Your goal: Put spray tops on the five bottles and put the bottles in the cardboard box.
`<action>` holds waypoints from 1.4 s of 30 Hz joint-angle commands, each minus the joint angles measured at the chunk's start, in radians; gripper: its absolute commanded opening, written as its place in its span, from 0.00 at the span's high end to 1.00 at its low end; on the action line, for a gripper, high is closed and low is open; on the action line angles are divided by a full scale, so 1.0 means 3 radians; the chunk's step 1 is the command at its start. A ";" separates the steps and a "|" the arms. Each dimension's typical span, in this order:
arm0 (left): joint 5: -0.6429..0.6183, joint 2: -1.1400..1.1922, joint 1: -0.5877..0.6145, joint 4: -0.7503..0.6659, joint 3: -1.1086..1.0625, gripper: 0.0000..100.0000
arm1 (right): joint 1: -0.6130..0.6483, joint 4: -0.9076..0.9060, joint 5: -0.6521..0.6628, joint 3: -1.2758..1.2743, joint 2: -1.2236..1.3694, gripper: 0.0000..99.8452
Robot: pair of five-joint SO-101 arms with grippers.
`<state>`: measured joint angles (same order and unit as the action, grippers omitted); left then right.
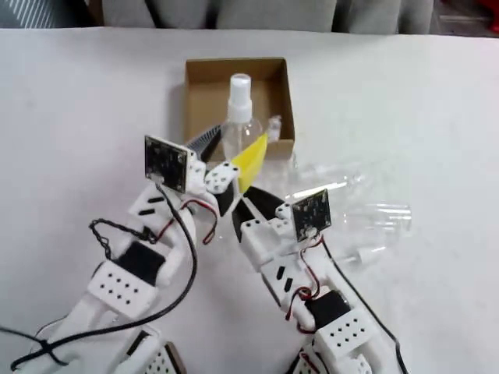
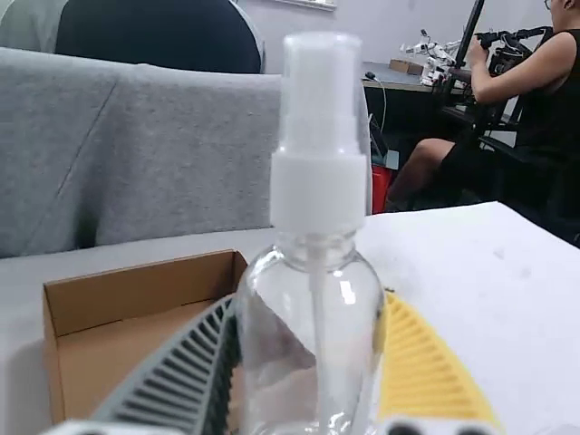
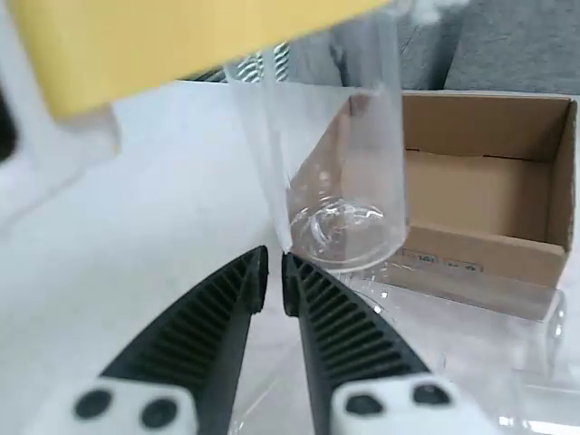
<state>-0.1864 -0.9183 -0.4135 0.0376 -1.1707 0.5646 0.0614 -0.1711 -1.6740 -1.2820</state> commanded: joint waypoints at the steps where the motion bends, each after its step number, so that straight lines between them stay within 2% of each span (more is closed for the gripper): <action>1: -0.0015 -0.0294 -0.0059 0.0404 0.0020 0.98 | -0.0187 0.0064 0.0046 -0.0031 0.0038 0.98; 10: -0.0010 -0.0330 -0.0043 0.0435 -0.0051 0.98 | -0.0187 0.0033 0.0046 -0.0056 0.0038 0.98; 16: -0.0036 -0.0171 0.0330 -0.0128 -0.0036 0.98 | -0.0182 -0.0130 0.0051 -0.0056 0.0038 0.98; 21: -0.0036 0.0816 0.0545 -0.0634 0.0419 0.98 | -0.0187 -0.0130 0.0051 -0.0056 0.0064 0.98; 31: -0.0015 0.2938 0.0990 -0.1115 0.1923 0.98 | -0.0187 -0.0294 0.0051 -0.0056 0.0043 0.98; 36: -0.0010 0.3629 0.1000 -0.1340 0.2363 0.98 | -0.0187 -0.0294 0.0051 -0.0056 0.0043 0.98; 42: -0.0010 0.4104 0.1164 -0.1335 0.2864 0.98 | -0.0182 -0.0294 0.0051 -0.0056 0.0043 0.98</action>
<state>-0.1864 0.2739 -0.1082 -0.3307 -0.4511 0.5186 -0.0261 -0.1665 -1.6847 -1.2651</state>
